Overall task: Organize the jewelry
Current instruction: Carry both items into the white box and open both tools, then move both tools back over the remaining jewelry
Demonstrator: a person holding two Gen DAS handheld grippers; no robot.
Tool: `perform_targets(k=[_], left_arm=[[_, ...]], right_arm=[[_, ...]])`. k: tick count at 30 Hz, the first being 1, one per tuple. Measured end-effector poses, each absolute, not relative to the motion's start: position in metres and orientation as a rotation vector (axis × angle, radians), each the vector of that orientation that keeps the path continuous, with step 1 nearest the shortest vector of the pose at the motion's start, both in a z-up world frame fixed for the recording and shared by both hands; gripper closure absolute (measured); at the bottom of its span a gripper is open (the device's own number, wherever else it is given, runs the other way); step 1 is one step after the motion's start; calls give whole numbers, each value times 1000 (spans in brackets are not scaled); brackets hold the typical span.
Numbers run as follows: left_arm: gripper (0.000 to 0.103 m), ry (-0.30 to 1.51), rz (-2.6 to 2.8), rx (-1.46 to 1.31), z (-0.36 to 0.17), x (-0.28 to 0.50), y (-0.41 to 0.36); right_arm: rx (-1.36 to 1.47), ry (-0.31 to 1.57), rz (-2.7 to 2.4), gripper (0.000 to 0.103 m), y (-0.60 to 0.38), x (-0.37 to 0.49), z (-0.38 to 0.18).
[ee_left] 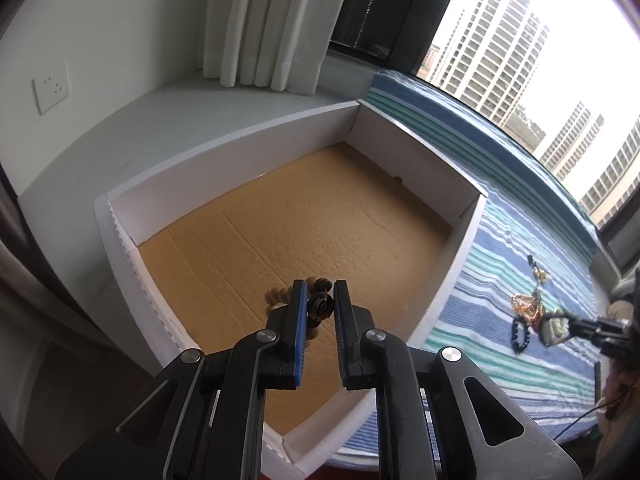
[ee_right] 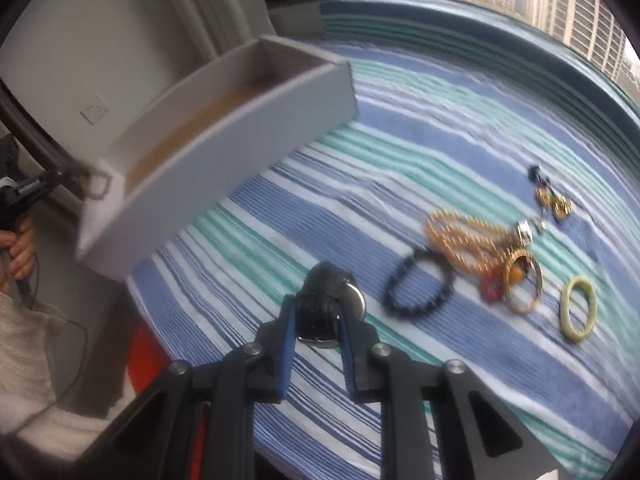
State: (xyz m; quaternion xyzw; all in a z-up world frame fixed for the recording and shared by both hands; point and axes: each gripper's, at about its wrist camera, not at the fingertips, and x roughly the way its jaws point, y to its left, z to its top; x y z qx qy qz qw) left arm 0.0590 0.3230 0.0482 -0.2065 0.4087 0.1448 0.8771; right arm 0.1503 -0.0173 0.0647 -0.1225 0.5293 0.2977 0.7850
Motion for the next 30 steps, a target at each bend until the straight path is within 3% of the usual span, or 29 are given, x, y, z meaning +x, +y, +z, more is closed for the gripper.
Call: perform_targets(k=[6, 12, 13, 14, 15, 16, 17, 30], left_arm=[[92, 898, 384, -357, 21, 78, 320], [89, 948, 387, -297, -2, 102, 307], [79, 953, 386, -286, -3, 105, 306], [52, 955, 387, -271, -4, 106, 304], [36, 948, 397, -254, -3, 107, 302], [13, 927, 412, -233, -2, 106, 301], [9, 902, 428, -209, 1, 104, 299], [14, 961, 481, -85, -17, 89, 265]], right_arm=[[-208, 1001, 852, 83, 116, 190, 92], [-218, 1021, 861, 81, 215, 228, 24], [-230, 1039, 840, 81, 221, 231, 11], [-239, 1058, 820, 77, 225, 234, 0], [-245, 1074, 807, 59, 227, 236, -9], [-250, 1084, 793, 49, 226, 238, -17], [-258, 1091, 774, 39, 225, 239, -23], [-463, 1099, 722, 39, 201, 222, -46]])
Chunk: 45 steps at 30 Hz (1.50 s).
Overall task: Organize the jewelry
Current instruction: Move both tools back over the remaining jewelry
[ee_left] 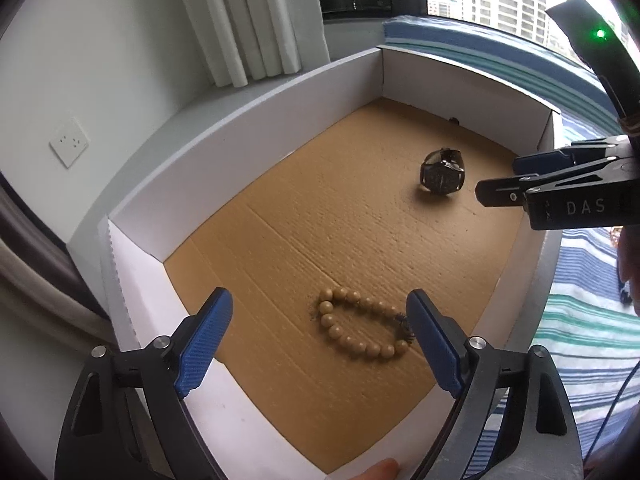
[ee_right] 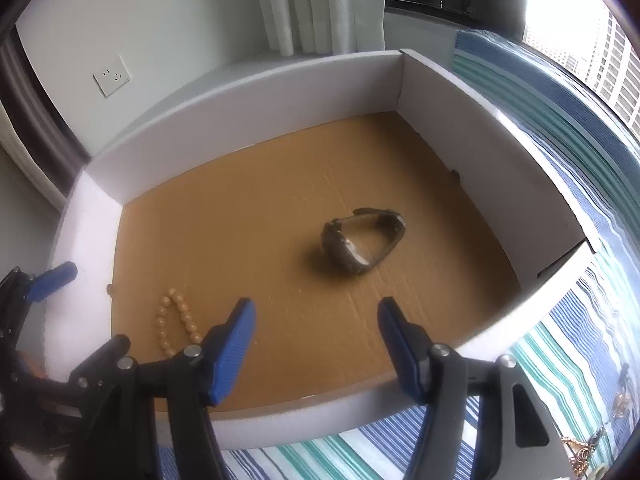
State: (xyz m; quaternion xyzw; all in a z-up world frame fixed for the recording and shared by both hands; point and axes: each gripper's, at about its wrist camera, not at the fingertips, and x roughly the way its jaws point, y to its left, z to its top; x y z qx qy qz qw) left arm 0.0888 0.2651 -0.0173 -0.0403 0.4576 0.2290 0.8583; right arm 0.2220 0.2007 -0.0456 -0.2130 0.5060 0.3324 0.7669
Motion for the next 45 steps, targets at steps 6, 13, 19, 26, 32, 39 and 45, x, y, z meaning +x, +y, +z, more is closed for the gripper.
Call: perform_targets(k=[6, 13, 19, 26, 32, 39, 45], left_arm=[[14, 932, 468, -141, -12, 64, 242], [11, 802, 550, -34, 8, 45, 214], [3, 611, 484, -20, 58, 21, 176], [1, 673, 16, -28, 38, 28, 79], [1, 884, -131, -54, -47, 61, 15], [1, 980, -120, 5, -91, 69, -21], [1, 998, -94, 36, -100, 67, -29]], right_arm=[[-431, 1109, 733, 39, 163, 206, -39], [-274, 943, 739, 39, 88, 166, -4], [-204, 768, 614, 18, -22, 112, 41], [-213, 752, 212, 18, -159, 58, 18], [-215, 900, 21, 18, -222, 31, -49], [-214, 957, -25, 18, -239, 16, -83], [-211, 933, -23, 18, -233, 19, -86]])
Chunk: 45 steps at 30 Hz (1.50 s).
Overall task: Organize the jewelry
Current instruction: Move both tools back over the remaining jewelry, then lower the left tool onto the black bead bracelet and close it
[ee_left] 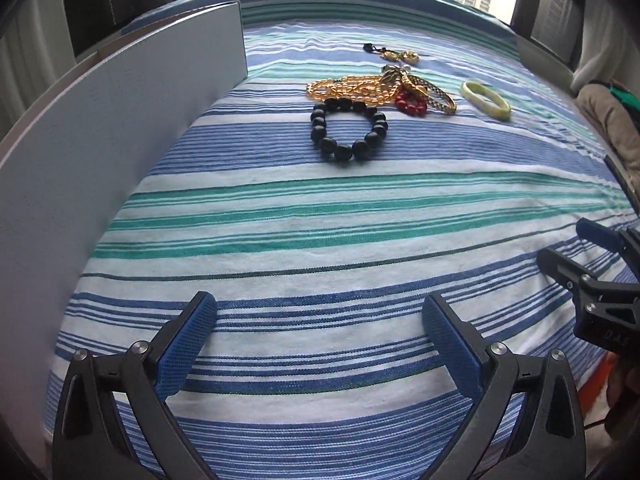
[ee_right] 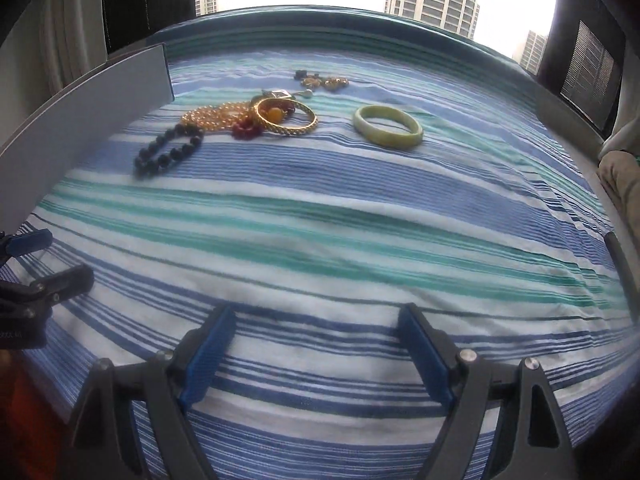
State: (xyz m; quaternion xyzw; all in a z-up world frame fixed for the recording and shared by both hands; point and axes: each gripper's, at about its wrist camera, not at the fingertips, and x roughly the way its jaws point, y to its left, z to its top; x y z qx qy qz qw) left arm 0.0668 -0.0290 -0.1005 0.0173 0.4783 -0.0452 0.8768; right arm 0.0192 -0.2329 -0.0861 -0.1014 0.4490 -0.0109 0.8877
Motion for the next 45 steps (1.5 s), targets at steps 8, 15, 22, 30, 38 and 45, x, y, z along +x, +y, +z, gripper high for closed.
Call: perform_targets(k=[8, 15, 22, 30, 38, 45], left_arm=[[0, 978, -95, 30, -103, 64, -30], [0, 987, -118, 44, -102, 61, -29], [0, 999, -119, 47, -103, 62, -28], [1, 1032, -166, 80, -80, 68, -25], [1, 955, -377, 107, -32, 124, -57], [35, 1000, -420, 254, -68, 185, -87]], right_arm=[[-156, 919, -9, 15, -238, 17, -88], [-153, 908, -16, 15, -238, 15, -89], [-151, 914, -23, 15, -238, 14, -90], [-153, 931, -17, 15, -238, 15, -89], [-151, 929, -16, 15, -238, 13, -89], [-146, 933, -22, 15, -237, 8, -89]])
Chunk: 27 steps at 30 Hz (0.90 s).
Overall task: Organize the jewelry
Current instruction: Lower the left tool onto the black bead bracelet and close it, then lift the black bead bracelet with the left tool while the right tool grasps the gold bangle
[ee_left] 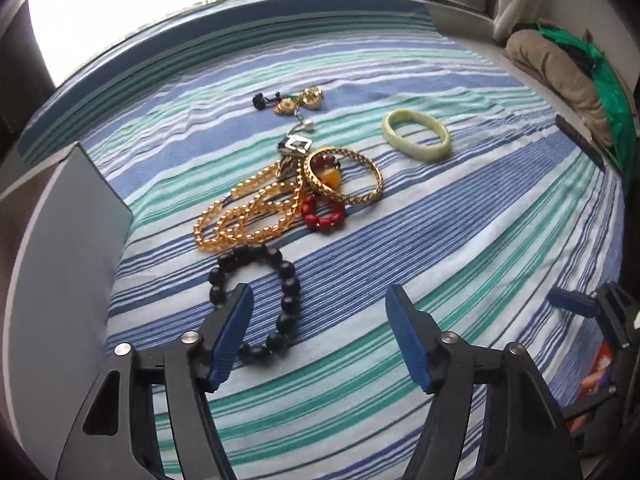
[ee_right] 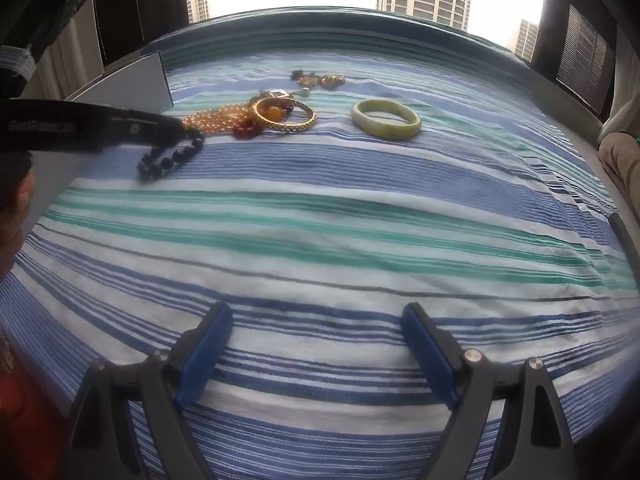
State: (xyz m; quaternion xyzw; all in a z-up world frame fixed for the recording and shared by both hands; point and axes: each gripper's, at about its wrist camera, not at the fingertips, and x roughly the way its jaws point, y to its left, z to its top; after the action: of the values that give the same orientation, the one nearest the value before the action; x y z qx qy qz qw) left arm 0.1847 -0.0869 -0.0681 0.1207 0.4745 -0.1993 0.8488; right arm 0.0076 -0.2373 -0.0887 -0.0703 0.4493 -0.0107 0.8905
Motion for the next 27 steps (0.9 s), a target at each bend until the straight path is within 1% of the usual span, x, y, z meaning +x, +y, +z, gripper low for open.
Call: perform_targets(k=[3, 6, 8, 9, 10, 11, 12, 15, 17, 19, 22, 26, 27], left_arm=[[36, 1070, -402, 263, -90, 195, -85], [40, 1069, -416, 212, -95, 194, -75], [52, 1070, -421, 223, -96, 193, -75], [56, 1072, -428, 226, -95, 192, -75], [68, 1074, -435, 232, -95, 192, -75], [86, 1081, -445, 232, -94, 192, -76], [93, 1094, -457, 220, -93, 193, -74], [94, 1129, -483, 126, -90, 196, -63], [94, 1143, -494, 7, -89, 194, -47], [94, 1141, -508, -127, -85, 189, -28], [94, 1112, -538, -318, -76, 177, -1], [94, 1067, -581, -540, -66, 160, 29], [94, 1052, -587, -581, -62, 155, 35]], right_arm=[[-150, 938, -13, 15, -238, 6, -88], [-152, 939, -8, 15, -238, 5, -88], [-151, 937, -8, 15, -238, 5, -88], [-151, 937, -8, 15, -238, 5, -88], [-150, 938, -8, 15, -238, 5, -88], [-150, 940, -9, 14, -238, 5, -88], [-150, 943, -9, 14, -238, 5, -88], [-155, 969, 6, 14, -239, 7, -86], [-149, 998, 37, 14, -241, 9, -84], [-72, 1008, 93, 14, -250, 10, -77], [56, 977, 204, 14, -262, 16, -55], [31, 961, 293, 15, -255, 57, -24], [12, 960, 321, 17, -250, 72, -19]])
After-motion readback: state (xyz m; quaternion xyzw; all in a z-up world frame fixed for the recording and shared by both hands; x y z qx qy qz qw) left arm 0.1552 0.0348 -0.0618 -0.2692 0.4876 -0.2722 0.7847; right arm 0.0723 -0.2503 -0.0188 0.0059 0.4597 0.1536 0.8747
